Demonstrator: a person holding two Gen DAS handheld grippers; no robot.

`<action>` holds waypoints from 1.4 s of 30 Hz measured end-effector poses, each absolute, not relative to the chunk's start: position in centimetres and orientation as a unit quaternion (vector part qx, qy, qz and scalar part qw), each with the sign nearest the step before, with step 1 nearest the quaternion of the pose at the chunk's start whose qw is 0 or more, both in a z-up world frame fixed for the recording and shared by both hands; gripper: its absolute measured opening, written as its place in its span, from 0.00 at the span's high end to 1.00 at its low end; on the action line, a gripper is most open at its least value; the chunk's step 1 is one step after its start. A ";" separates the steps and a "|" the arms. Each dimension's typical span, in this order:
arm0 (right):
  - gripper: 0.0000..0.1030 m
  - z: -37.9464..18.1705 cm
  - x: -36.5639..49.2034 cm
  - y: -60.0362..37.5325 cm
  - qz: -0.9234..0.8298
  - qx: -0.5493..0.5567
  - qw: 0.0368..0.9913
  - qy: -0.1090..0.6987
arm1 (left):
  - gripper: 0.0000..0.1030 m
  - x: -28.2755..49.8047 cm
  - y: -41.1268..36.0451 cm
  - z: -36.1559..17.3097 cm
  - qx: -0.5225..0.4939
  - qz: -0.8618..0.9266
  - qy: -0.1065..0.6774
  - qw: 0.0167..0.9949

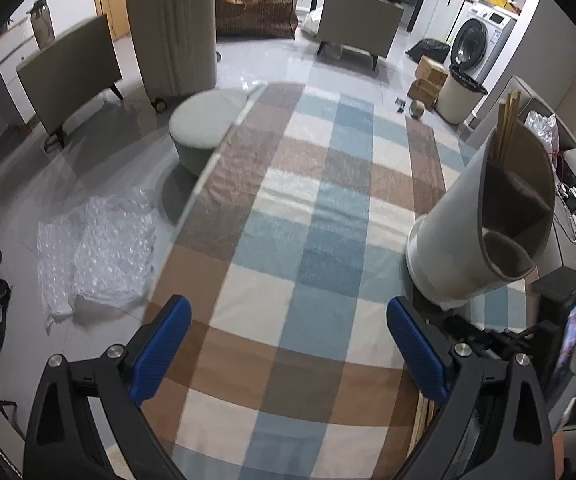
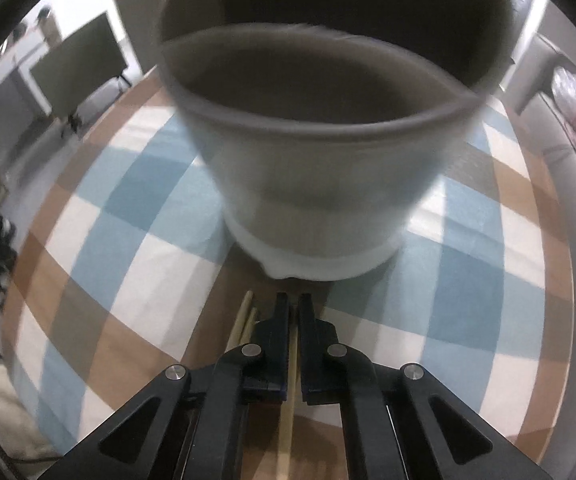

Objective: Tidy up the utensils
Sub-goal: 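Lower the right tool onto the chopsticks and close on them, then close the left tool on chopsticks while the right tool holds its chopsticks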

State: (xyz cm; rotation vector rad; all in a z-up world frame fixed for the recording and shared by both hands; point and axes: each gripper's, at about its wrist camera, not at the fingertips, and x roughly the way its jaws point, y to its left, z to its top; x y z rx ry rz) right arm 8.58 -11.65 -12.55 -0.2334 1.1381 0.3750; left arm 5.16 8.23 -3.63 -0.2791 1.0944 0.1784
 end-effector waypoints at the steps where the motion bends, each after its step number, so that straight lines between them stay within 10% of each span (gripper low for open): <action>1: 0.97 -12.1 8.7 -12.2 0.174 -0.094 0.823 0.533 | 0.07 5.2 8.0 -3.9 -0.133 0.083 0.522 0.838; 17: 0.97 -6.3 9.7 -23.5 0.155 0.131 0.849 0.488 | 0.07 5.2 -1.4 -10.5 -0.061 -0.012 0.626 0.778; 42: 0.97 -4.9 9.7 -25.1 0.153 0.149 0.857 0.468 | 0.07 4.5 -3.4 -12.6 -0.034 0.010 0.643 0.765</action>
